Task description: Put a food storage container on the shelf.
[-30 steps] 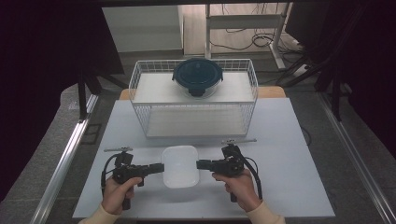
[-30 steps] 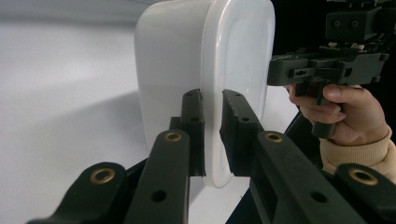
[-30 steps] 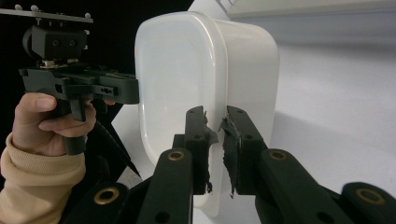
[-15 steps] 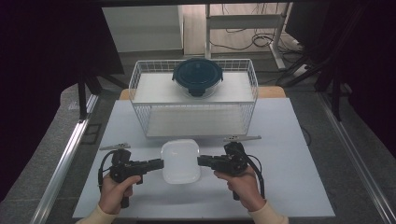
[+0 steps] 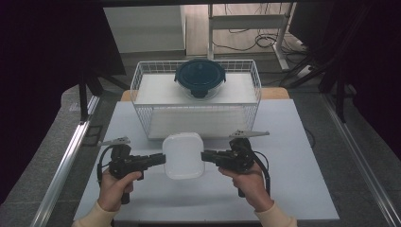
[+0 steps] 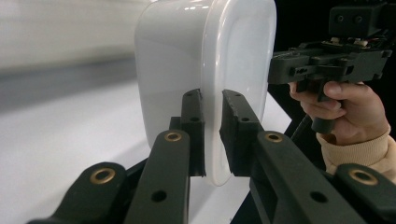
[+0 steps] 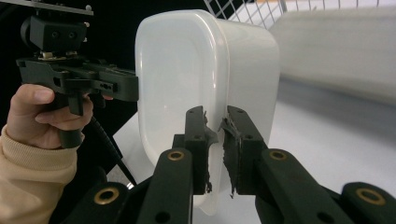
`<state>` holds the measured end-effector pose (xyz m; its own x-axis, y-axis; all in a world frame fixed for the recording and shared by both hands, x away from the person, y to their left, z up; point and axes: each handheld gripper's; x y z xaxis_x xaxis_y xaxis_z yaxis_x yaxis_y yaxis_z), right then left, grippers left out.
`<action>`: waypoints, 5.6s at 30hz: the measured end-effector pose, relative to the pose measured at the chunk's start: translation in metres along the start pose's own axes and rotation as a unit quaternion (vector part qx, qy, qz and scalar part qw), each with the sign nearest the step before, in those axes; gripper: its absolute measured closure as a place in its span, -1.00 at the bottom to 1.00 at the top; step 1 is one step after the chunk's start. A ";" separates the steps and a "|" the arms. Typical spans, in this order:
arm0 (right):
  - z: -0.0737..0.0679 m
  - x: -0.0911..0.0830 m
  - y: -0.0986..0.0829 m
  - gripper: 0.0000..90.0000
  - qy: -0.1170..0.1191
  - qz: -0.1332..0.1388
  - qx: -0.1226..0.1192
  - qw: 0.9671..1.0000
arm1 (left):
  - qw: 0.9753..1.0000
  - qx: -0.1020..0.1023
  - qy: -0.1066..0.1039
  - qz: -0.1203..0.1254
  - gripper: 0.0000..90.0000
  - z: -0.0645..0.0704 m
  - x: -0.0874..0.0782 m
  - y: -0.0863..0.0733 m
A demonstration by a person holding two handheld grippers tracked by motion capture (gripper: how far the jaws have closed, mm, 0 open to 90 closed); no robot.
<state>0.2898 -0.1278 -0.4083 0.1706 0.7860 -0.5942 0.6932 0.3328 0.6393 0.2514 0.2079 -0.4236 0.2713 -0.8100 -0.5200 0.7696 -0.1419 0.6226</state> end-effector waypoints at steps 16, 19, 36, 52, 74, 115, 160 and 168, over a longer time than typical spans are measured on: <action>-0.008 -0.032 0.029 0.77 -0.027 0.024 -0.025 0.999 | 0.999 0.032 0.003 0.014 0.78 0.016 -0.004 0.038; -0.010 -0.035 0.034 0.77 -0.029 0.027 -0.029 0.999 | 0.999 0.039 0.005 0.017 0.78 0.019 -0.008 0.045; -0.020 -0.055 0.065 0.77 -0.041 0.037 -0.041 0.998 | 0.998 0.058 0.009 0.027 0.78 0.032 -0.021 0.077; -0.021 -0.068 0.085 0.77 -0.051 0.046 -0.046 0.997 | 0.997 0.068 0.011 0.035 0.78 0.039 -0.025 0.101; -0.020 -0.092 0.136 0.76 -0.061 0.060 -0.045 0.995 | 0.996 0.081 0.022 0.034 0.78 0.052 -0.039 0.165; 0.048 -0.093 0.239 0.71 -0.005 0.025 0.078 0.997 | 0.998 -0.052 -0.043 0.013 0.76 -0.007 -0.023 0.269; 0.039 -0.129 0.136 -0.41 -0.090 0.078 -0.067 0.991 | 0.988 0.080 0.090 0.098 -0.33 0.017 -0.060 0.152; 0.040 -0.121 0.063 -0.43 -0.121 0.067 -0.088 0.987 | 0.982 0.096 0.149 0.058 -0.36 0.008 -0.043 0.086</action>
<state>0.3409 -0.2225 -0.3160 0.4284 0.6892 -0.5843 0.5242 0.3372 0.7820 0.3018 0.2261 -0.3430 0.5300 -0.6294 -0.5683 0.6071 -0.1864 0.7725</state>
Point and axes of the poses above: each handheld gripper's, and its own axes: x roughly forward along the jaws, y roughly out of its top, z roughly to its right, and after that the axes turned 12 degrees about -z, right-handed
